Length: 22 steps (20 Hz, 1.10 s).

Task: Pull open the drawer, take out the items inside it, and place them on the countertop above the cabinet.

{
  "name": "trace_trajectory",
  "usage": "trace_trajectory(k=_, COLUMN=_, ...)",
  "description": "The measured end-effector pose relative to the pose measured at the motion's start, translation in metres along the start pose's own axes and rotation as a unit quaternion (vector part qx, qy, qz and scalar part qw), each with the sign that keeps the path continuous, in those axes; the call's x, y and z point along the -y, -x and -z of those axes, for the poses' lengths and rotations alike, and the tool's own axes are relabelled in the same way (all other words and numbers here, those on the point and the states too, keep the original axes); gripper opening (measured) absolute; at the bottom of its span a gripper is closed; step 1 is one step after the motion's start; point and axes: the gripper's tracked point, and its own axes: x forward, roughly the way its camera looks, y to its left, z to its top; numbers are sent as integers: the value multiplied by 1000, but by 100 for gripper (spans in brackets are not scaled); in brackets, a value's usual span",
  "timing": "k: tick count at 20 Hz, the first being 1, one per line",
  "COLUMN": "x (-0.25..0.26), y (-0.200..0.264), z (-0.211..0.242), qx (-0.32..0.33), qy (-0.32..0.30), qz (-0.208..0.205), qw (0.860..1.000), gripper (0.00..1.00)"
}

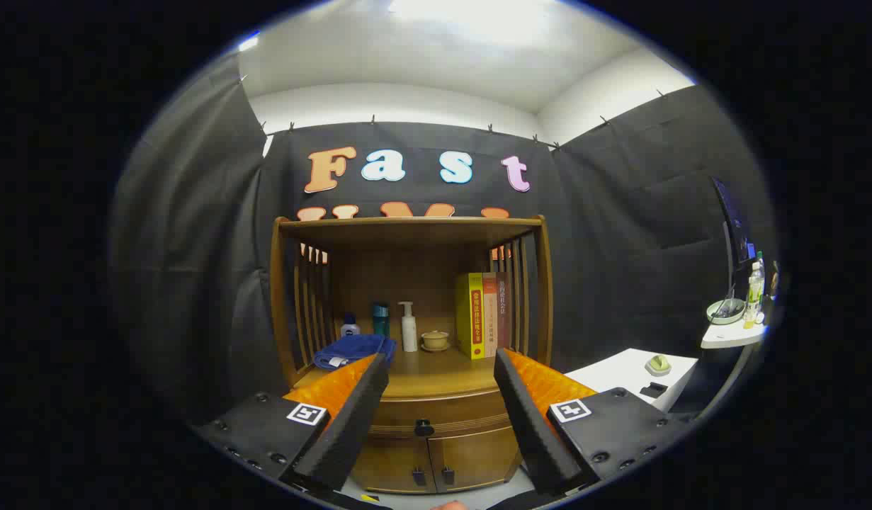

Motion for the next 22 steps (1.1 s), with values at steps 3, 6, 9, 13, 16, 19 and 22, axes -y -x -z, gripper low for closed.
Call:
trace_trajectory(k=3, x=-4, y=-1, z=3, qx=-1, qy=1, qz=-6, qw=1000, gripper=99)
trace_trajectory(k=6, x=-10, y=0, z=8, qx=-7, qy=0, qz=-13, qw=1000, gripper=99)
trace_trajectory(k=9, x=-7, y=-2, z=6, qx=-7, qy=0, qz=-10, qw=1000, gripper=99)
trace_trajectory(k=13, x=-6, y=-2, z=6, qx=-4, qy=0, qz=-6, qw=1000, gripper=99)
trace_trajectory(k=16, x=-8, y=-3, z=9, qx=-7, qy=0, qz=-8, qw=1000, gripper=99)
trace_trajectory(k=19, x=-8, y=-4, z=10, qx=-10, qy=-1, qz=-9, qw=1000, gripper=99)
trace_trajectory(k=22, x=-9, y=-4, z=12, qx=-12, qy=-2, qz=-9, qw=1000, gripper=99)
